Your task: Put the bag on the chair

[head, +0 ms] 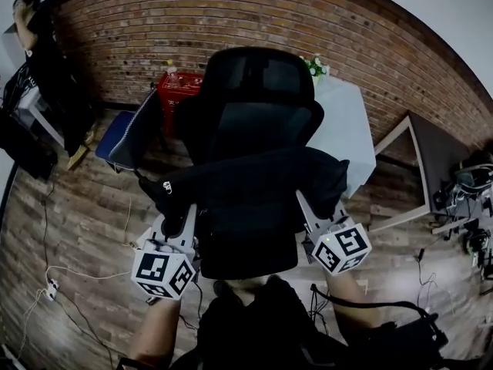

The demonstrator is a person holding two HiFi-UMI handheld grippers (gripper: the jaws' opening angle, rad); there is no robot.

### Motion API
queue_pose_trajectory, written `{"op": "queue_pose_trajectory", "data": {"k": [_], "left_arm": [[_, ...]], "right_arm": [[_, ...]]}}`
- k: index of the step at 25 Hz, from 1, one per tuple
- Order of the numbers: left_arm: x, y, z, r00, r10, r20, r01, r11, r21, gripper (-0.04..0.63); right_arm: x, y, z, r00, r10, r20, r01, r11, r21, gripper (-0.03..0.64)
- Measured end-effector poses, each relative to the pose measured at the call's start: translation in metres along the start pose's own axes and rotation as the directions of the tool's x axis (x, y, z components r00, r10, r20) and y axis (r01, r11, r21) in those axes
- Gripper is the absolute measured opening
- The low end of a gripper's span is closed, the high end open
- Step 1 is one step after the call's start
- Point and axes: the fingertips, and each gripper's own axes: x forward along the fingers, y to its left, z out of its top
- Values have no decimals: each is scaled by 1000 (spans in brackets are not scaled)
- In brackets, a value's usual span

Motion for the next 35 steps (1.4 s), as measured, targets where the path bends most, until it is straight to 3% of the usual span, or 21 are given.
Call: {"op": "queue_pose_trajectory", "data": {"k": [4, 15, 35], "left_arm": [[11, 4, -13, 1000, -11, -17, 11, 1000, 2, 46], [49, 19, -56, 996, 68, -64, -68, 998, 14, 46], [96, 52, -180, 954, 138, -265, -145, 989, -10, 46]], "right_arm": [[6, -7, -11, 1000, -17, -25, 17, 1000, 2, 92], [42, -43, -55, 997, 1, -79, 1, 1000, 22, 94], [92, -84, -184, 965, 78, -248, -54, 993, 103, 97]]}}
